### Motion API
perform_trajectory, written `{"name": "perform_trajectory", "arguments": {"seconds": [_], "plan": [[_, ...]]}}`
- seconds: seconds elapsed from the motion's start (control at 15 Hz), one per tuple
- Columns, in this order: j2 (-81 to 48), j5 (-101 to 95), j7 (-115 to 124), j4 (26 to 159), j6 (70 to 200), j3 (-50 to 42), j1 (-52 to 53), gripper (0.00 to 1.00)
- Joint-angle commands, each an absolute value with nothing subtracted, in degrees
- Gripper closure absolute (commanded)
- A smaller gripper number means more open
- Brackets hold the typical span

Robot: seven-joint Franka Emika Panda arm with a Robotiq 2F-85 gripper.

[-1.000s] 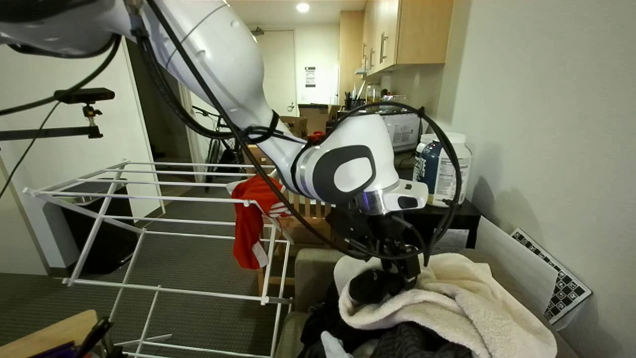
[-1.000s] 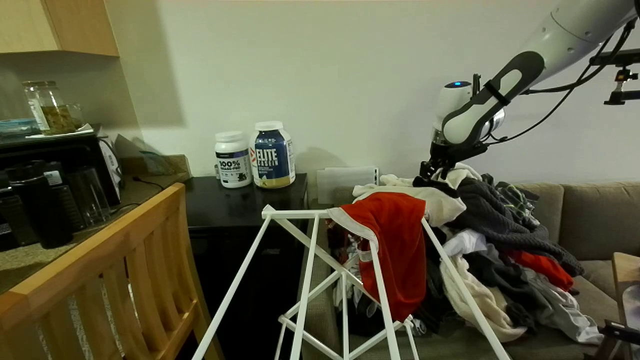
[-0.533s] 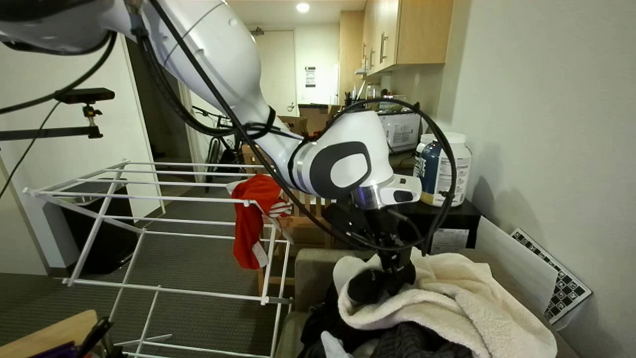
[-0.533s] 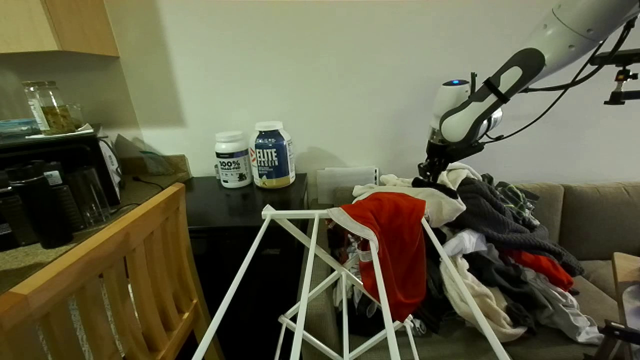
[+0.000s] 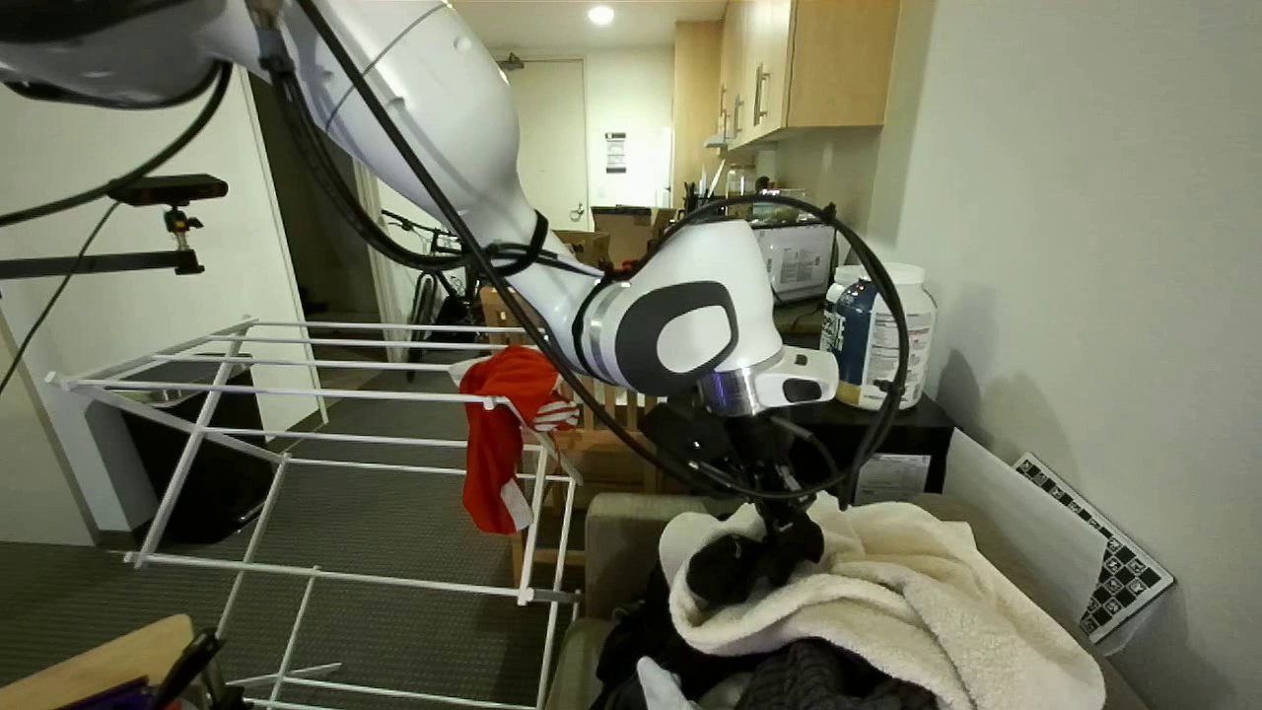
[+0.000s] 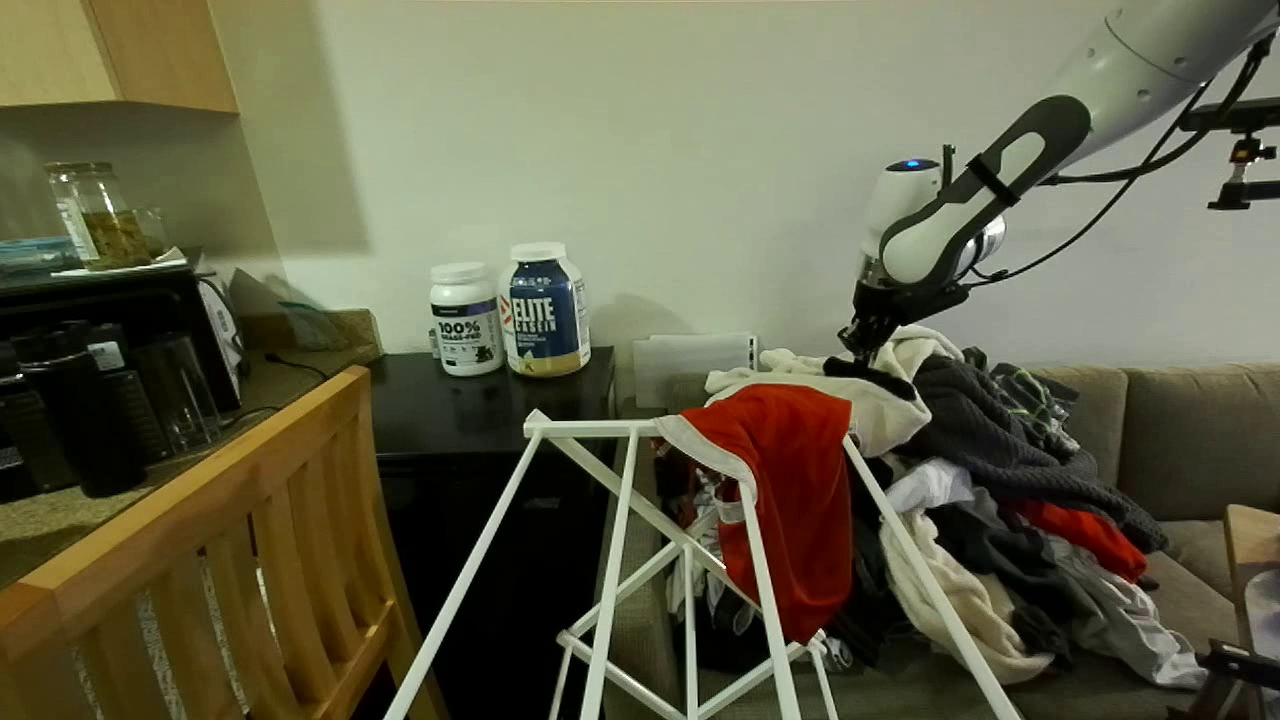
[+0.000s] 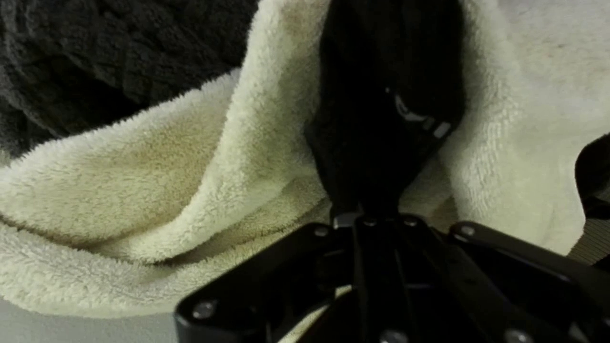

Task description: Put the black sock on the orange cloth on the white rack

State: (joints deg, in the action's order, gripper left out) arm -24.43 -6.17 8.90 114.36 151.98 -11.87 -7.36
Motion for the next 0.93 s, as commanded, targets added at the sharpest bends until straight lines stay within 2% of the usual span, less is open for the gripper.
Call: {"name": "perform_trajectory", "arguments": {"seconds": [0.0,0.87], "plan": [[-22.71,-5.92,6.58,115.9,153.17,-11.65,-7.96,1.0],[-9.77,1.62,-2.83,121.23,146.06,-6.78,-9.11,1.0]]}}
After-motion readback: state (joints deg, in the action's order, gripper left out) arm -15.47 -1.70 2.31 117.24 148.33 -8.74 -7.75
